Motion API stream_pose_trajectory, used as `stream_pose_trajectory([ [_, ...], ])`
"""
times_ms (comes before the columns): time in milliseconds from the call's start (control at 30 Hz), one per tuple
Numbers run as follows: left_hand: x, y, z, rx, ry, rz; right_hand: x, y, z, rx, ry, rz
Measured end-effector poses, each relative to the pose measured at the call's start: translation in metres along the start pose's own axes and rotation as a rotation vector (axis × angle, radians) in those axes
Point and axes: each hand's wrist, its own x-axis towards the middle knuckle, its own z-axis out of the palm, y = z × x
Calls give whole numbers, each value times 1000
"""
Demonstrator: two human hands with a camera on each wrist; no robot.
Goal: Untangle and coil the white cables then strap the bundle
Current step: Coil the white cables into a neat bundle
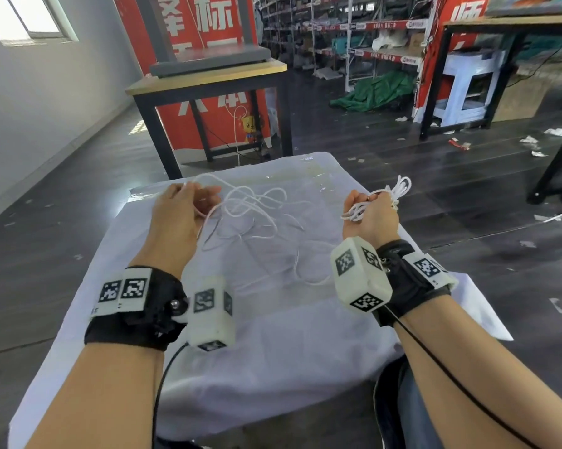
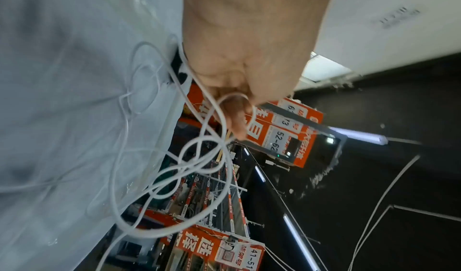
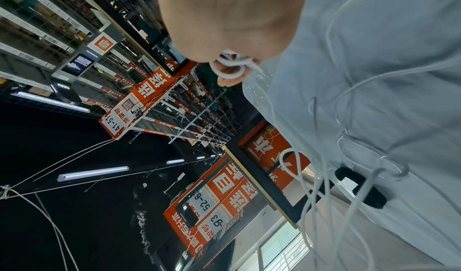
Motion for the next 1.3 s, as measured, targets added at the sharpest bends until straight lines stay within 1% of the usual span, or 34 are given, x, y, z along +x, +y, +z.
stream_pose_trajectory([
  [33,-2,4,-1,-186,-42,-22,-2,0,1,-8,17,-27],
  [67,-3,6,-3,-266,-107,-15,-2,0,1,-16,36,-57],
  [100,-6,9,-4,-225,-184,22,-3,0,1,-22,55,-82],
  [133,-7,10,-4,-72,-264,88,-3,-1,1,-29,68,-97],
  [200,-13,11,-3,430,-452,210,-3,-1,1,-33,71,-97],
  [233,-15,10,-1,690,-561,216,-3,-1,2,-34,69,-90],
  [267,-16,6,-1,940,-665,180,-3,-2,2,-33,68,-85],
  [300,-16,1,-1,1170,-742,132,-3,-2,1,-27,66,-79],
  [333,-15,-5,-1,1371,-778,103,-3,-1,1,-16,60,-70],
  [367,-13,-10,-2,1521,-761,103,-4,0,1,-9,49,-55],
  [400,-10,-15,-4,1624,-715,123,-5,2,1,-12,39,-39],
  [500,1,-25,-16,1887,-562,219,-6,6,0,-29,15,-48],
  [533,5,-27,-21,1944,-500,205,-5,6,1,-27,11,-67],
  [667,14,-30,-30,1926,-302,52,-2,1,4,-47,12,-88],
  [733,13,-34,-30,1932,-195,14,-3,2,3,-81,28,-103],
  [800,13,-38,-30,1893,-112,-17,-4,3,1,-114,41,-124],
  [833,13,-38,-31,1866,-87,-48,-4,3,2,-124,42,-125],
  [867,16,-38,-32,1844,-93,-90,-3,3,2,-135,42,-120],
  [900,19,-38,-34,1829,-138,-130,-2,3,3,-153,40,-110],
  [933,21,-37,-34,1833,-198,-140,-1,3,3,-175,34,-93],
  [967,23,-37,-35,1831,-234,-99,0,4,2,-196,18,-67],
  [1000,23,-36,-34,1816,-237,-16,0,5,2,-216,-7,-32],
  [1100,15,-25,-25,1718,-119,214,-4,12,0,-305,-82,85],
  [1167,9,-17,-19,1621,-76,296,-8,18,0,-396,-128,112],
  [1233,7,-12,-15,1546,-98,351,-12,22,0,-477,-176,124],
  [1300,6,-11,-10,1379,-120,419,-15,24,1,-572,-229,144],
])
